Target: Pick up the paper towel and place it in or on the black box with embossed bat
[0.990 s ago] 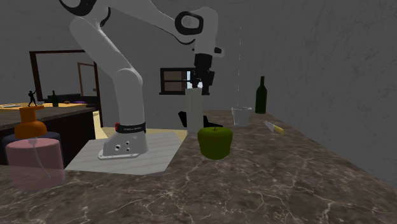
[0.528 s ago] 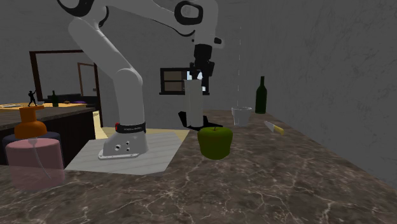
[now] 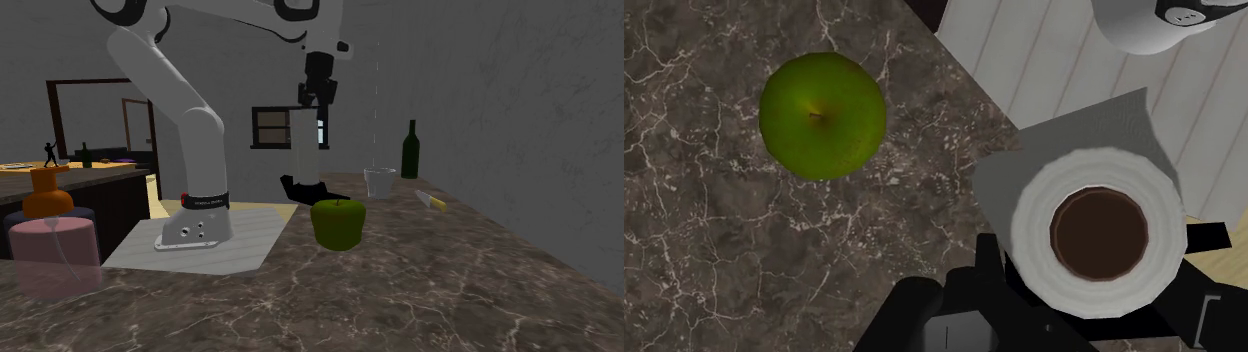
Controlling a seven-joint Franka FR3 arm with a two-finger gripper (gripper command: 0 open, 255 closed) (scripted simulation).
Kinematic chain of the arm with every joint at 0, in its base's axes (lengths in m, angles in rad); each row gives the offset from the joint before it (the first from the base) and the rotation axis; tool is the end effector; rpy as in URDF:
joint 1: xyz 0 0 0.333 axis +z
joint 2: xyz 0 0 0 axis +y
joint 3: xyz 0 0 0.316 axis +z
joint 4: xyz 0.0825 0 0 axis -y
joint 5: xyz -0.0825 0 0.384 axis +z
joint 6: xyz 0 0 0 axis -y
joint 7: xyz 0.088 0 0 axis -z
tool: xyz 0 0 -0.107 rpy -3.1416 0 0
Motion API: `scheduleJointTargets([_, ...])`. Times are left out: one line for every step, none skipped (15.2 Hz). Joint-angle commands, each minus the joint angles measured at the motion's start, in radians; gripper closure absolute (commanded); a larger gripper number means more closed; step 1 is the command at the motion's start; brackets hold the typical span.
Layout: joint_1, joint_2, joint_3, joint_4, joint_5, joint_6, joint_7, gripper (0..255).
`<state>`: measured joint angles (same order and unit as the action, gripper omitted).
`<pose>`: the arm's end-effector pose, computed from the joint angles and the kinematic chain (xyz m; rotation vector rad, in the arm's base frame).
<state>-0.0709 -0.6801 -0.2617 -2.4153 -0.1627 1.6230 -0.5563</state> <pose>0.3109 -0.1382 0.5233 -3.0471 -0.4753 0.1779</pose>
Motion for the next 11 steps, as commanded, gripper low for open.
scheduleJointTargets([0.001,-0.001,0.004,0.026,0.003,-0.027,0.000,255])
scheduleJointTargets([0.002,0.000,0.006,0.040,0.005,-0.040,-0.001,255])
scheduleJointTargets([0.003,0.001,0.007,0.054,0.006,-0.053,-0.001,255])
scheduleJointTargets([0.003,0.003,0.009,0.068,0.008,-0.066,-0.002,255])
scheduleJointTargets([0.004,0.004,0.010,0.083,0.009,-0.079,-0.002,255])
scheduleJointTargets([0.005,0.006,0.012,0.098,0.010,-0.092,-0.003,255])
scheduleJointTargets([0.005,0.008,0.013,0.112,0.012,-0.105,-0.003,255])
scheduleJointTargets([0.006,0.011,0.015,0.127,0.013,-0.117,-0.004,255])
scheduleJointTargets([0.007,0.013,0.016,0.143,0.014,-0.130,-0.004,255])
scheduleJointTargets([0.007,0.016,0.017,0.158,0.016,-0.143,-0.005,255])
scheduleJointTargets([0.008,0.017,0.018,0.164,0.016,-0.148,-0.005,255])
